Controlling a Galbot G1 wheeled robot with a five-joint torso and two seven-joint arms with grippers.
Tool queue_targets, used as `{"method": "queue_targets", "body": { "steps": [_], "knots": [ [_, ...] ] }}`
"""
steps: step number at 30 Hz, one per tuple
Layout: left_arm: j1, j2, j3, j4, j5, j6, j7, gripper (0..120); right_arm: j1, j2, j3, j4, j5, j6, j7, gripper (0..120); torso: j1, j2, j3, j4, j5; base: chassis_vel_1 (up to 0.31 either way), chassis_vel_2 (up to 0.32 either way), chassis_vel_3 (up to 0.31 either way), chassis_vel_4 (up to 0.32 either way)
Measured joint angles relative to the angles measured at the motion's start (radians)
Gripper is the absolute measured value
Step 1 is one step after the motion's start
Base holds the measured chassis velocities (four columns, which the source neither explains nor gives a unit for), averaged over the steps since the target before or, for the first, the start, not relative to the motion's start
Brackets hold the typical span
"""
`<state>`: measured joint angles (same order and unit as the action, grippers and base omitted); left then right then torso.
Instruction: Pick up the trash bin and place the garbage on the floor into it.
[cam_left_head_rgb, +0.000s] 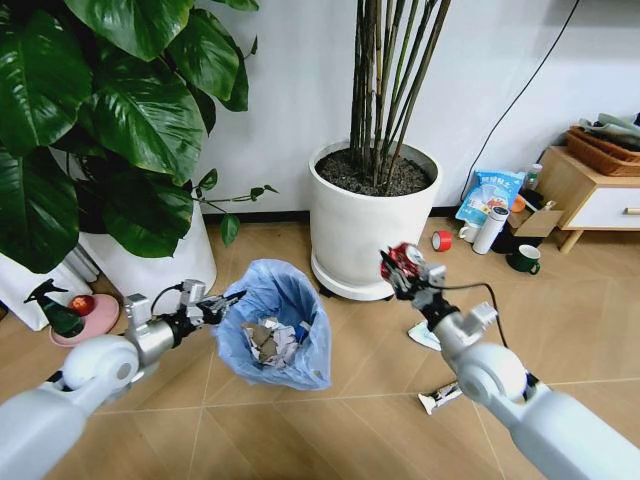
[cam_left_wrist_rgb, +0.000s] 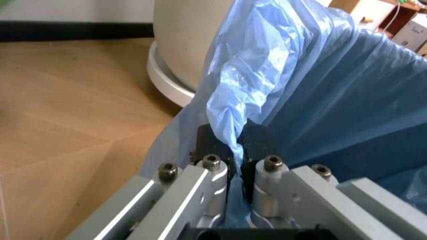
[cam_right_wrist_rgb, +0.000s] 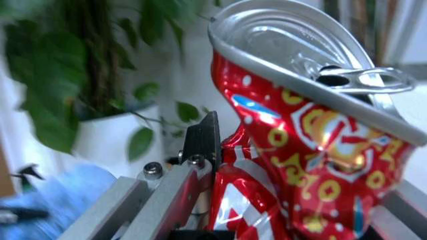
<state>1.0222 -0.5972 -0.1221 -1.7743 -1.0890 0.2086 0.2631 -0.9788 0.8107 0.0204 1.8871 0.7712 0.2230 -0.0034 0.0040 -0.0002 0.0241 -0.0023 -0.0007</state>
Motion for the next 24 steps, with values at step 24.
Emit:
{"method": "queue_targets", "body": {
  "steps": [24],
  "knots": [
    [-0.148,-0.037,0.118,0.086,-0.030,-0.003,0.000,0,0.384,0.120,-0.380,-0.159,0.079,0.065,-0.179,14,0.000,0.000,0.000,0.0001,-0.0001,0.000,0.000,0.000,0.000]
  ]
}}
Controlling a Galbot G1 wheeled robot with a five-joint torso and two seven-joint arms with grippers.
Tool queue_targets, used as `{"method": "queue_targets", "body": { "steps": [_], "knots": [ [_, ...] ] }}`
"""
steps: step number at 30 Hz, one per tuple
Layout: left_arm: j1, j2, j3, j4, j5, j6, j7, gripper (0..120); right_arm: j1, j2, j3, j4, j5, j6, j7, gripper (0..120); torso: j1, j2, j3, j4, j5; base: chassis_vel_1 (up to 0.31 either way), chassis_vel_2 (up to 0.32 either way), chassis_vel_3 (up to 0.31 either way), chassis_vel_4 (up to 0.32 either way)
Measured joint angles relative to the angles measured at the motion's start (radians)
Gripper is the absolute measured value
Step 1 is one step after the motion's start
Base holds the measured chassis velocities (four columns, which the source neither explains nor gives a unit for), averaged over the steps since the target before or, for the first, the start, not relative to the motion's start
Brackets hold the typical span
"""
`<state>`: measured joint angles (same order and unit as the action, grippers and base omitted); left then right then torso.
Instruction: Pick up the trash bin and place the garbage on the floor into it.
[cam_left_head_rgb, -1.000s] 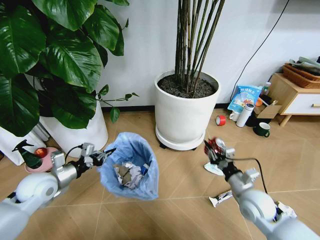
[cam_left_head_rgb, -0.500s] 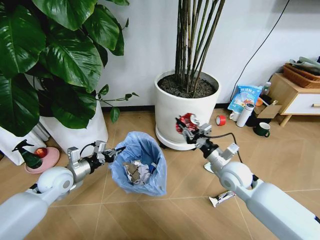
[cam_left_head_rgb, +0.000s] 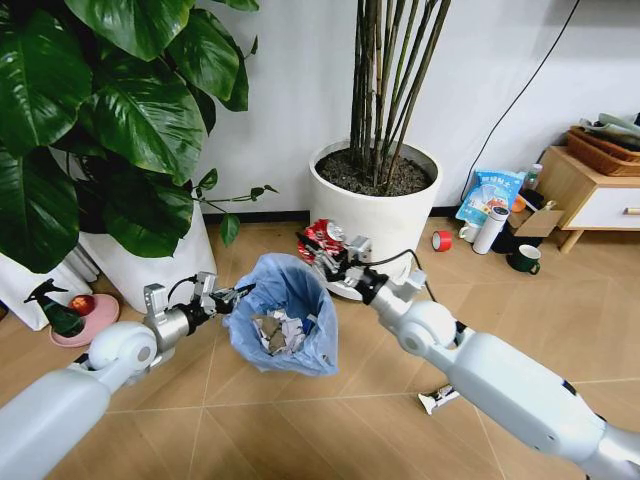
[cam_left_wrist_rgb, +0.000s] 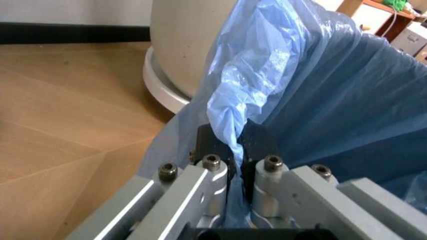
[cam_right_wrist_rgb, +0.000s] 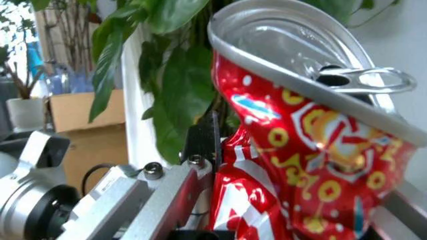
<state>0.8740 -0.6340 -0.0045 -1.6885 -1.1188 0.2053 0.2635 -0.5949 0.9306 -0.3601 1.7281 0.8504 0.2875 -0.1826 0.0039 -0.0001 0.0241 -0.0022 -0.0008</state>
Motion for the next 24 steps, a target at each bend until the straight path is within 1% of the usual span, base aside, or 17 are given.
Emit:
{"method": "queue_targets", "body": {
  "steps": [7,16,19,20,21,22,24],
  "knots": [
    [-0.008,0.004,0.005,-0.016,-0.006,0.001,-0.005,0,0.028,0.017,-0.073,-0.026,-0.008,-0.001,-0.005,14,0.000,0.000,0.000,-0.0001,0.0000,0.000,0.000,0.000,0.000],
    [-0.012,0.011,0.009,-0.024,-0.011,0.005,-0.012,0,0.034,0.016,-0.104,-0.032,-0.016,-0.002,-0.003,15,0.000,0.000,0.000,0.0000,0.0001,0.000,0.000,0.000,0.000],
    [-0.012,0.020,0.009,-0.024,-0.013,0.006,-0.012,0,0.028,0.001,-0.106,-0.018,-0.018,-0.003,0.001,29,0.000,0.000,0.000,-0.0001,0.0000,0.000,0.000,0.000,0.000],
    [-0.013,0.022,0.008,-0.024,-0.013,0.006,-0.012,0,0.025,-0.003,-0.106,-0.015,-0.020,-0.004,0.002,32,0.000,0.000,0.000,-0.0001,0.0000,0.000,0.000,0.000,0.000],
    [-0.013,0.022,0.008,-0.024,-0.013,0.006,-0.012,0,0.025,-0.003,-0.106,-0.015,-0.020,-0.004,0.002,32,0.000,0.000,0.000,-0.0001,0.0000,0.000,0.000,0.000,0.000],
    [-0.013,0.025,0.008,-0.025,-0.015,0.007,-0.012,0,0.022,-0.005,-0.106,-0.014,-0.021,-0.004,0.003,39,0.000,0.000,0.000,-0.0001,0.0000,0.000,0.000,0.000,0.000],
    [-0.014,0.028,0.007,-0.028,-0.016,0.008,-0.012,0,0.020,-0.009,-0.107,-0.009,-0.022,-0.006,0.007,47,0.000,0.000,0.000,-0.0001,0.0001,0.000,0.000,0.000,0.000]
  ]
}}
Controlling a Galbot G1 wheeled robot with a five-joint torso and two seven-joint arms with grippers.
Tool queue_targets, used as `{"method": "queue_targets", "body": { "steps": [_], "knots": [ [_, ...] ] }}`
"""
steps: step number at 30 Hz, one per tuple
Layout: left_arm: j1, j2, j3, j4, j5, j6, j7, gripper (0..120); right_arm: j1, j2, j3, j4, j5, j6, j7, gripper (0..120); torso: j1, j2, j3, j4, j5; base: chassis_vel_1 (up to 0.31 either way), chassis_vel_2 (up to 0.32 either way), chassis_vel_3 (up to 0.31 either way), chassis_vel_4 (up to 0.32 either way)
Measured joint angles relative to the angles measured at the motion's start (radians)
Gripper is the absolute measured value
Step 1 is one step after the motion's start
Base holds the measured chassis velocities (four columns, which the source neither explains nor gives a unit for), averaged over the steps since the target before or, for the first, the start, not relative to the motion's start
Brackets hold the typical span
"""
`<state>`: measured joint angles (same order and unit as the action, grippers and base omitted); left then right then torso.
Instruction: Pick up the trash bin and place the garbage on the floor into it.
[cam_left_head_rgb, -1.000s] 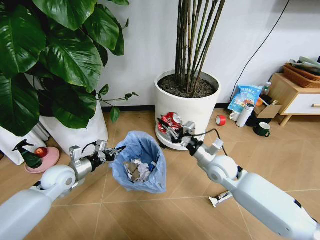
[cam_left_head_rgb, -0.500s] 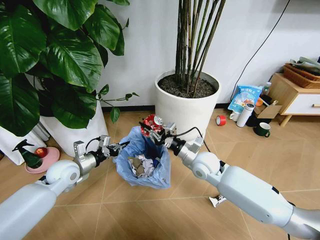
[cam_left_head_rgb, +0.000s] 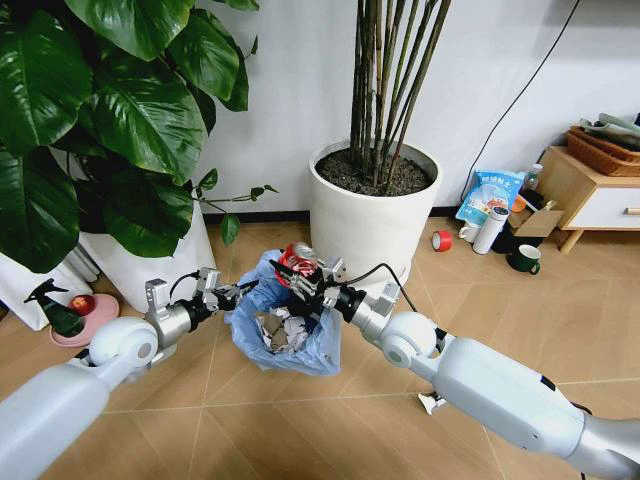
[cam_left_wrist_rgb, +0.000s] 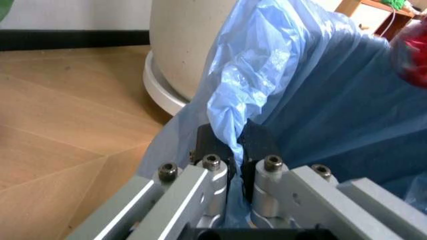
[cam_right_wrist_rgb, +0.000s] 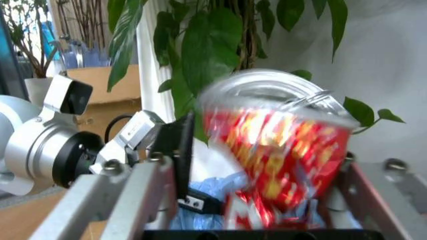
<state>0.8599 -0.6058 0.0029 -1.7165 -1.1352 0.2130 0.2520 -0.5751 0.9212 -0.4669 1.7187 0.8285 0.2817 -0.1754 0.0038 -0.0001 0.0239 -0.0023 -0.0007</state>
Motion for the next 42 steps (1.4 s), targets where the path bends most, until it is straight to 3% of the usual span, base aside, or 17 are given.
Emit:
{"method": "queue_targets", "body": {
  "steps": [2,3,6,15,23,29,32,37,42],
  "knots": [
    [0.000,0.000,0.000,0.000,0.000,0.000,0.000,0,0.000,0.000,0.000,0.000,0.000,0.000,0.000,47,0.000,0.000,0.000,0.0000,0.0000,0.000,0.000,0.000,0.000],
    [-0.001,0.001,-0.001,-0.001,-0.001,0.001,0.000,0,-0.001,-0.009,-0.004,0.012,0.000,-0.003,0.004,57,0.000,0.000,0.000,0.0000,0.0000,0.000,0.000,0.000,0.000],
    [-0.001,0.002,-0.001,-0.005,-0.001,0.002,-0.001,0,-0.001,-0.022,-0.009,0.023,-0.009,-0.008,0.006,70,0.000,0.000,0.000,0.0000,-0.0001,0.000,0.000,0.000,0.000],
    [-0.002,0.008,-0.007,-0.013,-0.001,0.008,-0.003,0,0.024,-0.057,-0.081,0.041,-0.059,-0.046,0.032,98,0.000,0.000,0.000,0.0001,-0.0001,0.000,0.000,0.000,0.000],
    [0.023,0.008,-0.028,-0.017,0.000,0.009,-0.003,0,0.039,-0.057,-0.091,0.025,-0.207,-0.047,0.044,100,0.000,0.000,0.000,0.0001,-0.0001,0.000,0.000,0.000,0.000],
    [0.037,0.013,-0.037,-0.018,-0.007,0.012,-0.008,0,0.029,-0.052,-0.063,0.061,-0.090,-0.043,0.060,100,0.000,0.000,0.000,0.0000,-0.0001,0.000,0.000,0.000,0.000],
    [0.054,0.026,-0.048,-0.019,-0.011,0.015,-0.014,0,-0.004,-0.058,0.009,0.111,0.032,-0.070,0.107,100,0.000,0.000,0.000,0.0003,-0.0001,0.000,0.000,0.000,0.000],
    [0.076,0.044,-0.069,-0.030,-0.012,0.019,-0.017,0,-0.092,-0.093,0.138,0.154,0.084,-0.116,0.168,100,0.000,0.000,0.000,0.0002,0.0000,0.000,0.000,0.000,0.000],
    [0.101,0.061,-0.095,-0.043,-0.012,0.020,-0.015,0,-0.306,-0.177,0.337,0.182,0.078,-0.179,0.233,100,0.000,0.000,0.000,-0.0001,0.0003,0.000,0.000,0.000,0.000]
  ]
}}
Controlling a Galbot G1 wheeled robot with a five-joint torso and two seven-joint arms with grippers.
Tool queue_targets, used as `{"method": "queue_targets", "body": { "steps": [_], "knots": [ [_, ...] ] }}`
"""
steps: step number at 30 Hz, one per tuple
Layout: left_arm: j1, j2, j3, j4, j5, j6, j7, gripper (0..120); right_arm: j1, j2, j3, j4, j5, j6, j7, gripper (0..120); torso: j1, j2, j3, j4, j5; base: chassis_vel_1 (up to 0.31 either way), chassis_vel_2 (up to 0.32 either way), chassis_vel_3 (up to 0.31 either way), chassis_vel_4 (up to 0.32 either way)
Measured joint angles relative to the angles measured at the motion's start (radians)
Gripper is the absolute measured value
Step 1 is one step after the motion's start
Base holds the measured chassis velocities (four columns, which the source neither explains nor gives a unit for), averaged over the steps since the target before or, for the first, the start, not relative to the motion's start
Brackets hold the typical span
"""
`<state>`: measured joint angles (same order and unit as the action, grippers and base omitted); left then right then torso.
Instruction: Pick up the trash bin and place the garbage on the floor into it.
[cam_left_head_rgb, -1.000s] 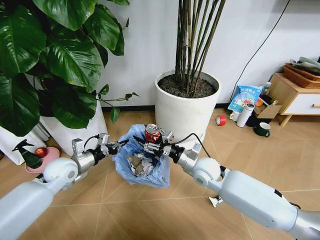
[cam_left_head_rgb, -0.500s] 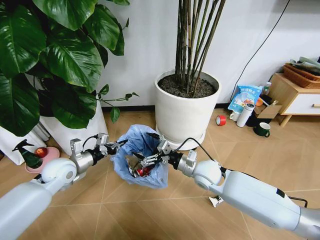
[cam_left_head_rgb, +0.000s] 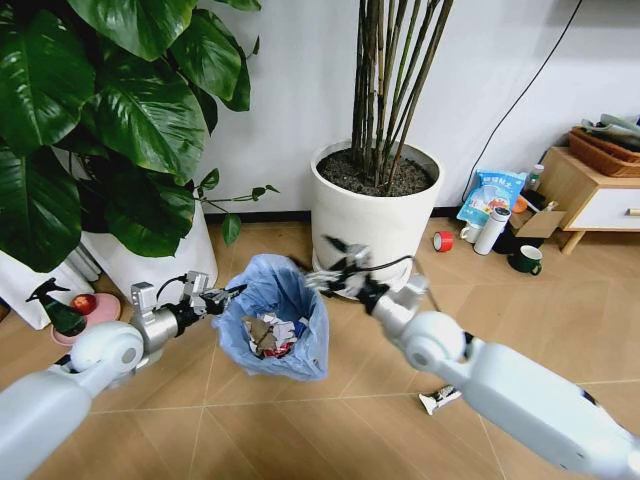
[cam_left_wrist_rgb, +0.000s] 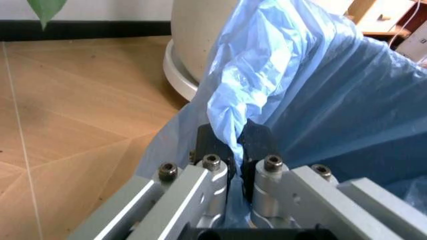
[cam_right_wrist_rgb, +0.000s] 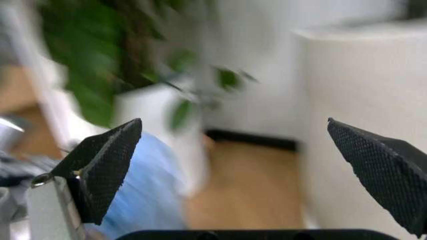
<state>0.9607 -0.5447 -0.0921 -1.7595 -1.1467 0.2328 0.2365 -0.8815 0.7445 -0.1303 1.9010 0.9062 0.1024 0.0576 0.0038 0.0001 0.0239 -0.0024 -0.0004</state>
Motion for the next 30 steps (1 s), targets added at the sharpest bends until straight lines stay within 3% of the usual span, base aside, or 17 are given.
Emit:
{"method": "queue_targets", "body": {
  "steps": [6,13,16,30],
  "knots": [
    [0.002,-0.003,-0.009,-0.014,0.000,0.000,0.001,0,-0.234,-0.021,0.199,-0.055,-0.189,-0.054,0.034,100,0.000,0.000,0.000,-0.0003,-0.0003,0.000,0.000,0.000,0.000],
    [0.004,-0.002,-0.015,-0.020,-0.001,0.001,0.001,0,-0.381,0.030,0.293,-0.133,-0.247,-0.093,0.089,100,0.000,0.000,0.000,0.0001,-0.0001,0.000,0.000,0.000,0.000],
    [0.007,-0.001,-0.020,-0.021,-0.002,0.001,0.002,0,-0.463,0.057,0.332,-0.152,-0.215,-0.133,0.154,100,0.000,0.000,0.000,0.0000,-0.0002,0.000,0.000,0.000,0.000],
    [0.021,-0.004,-0.035,-0.036,-0.001,0.001,0.004,0,-0.582,0.123,0.392,-0.131,0.003,-0.271,0.455,100,0.000,0.000,0.000,0.0001,-0.0005,0.000,0.000,0.000,0.000]
  ]
}}
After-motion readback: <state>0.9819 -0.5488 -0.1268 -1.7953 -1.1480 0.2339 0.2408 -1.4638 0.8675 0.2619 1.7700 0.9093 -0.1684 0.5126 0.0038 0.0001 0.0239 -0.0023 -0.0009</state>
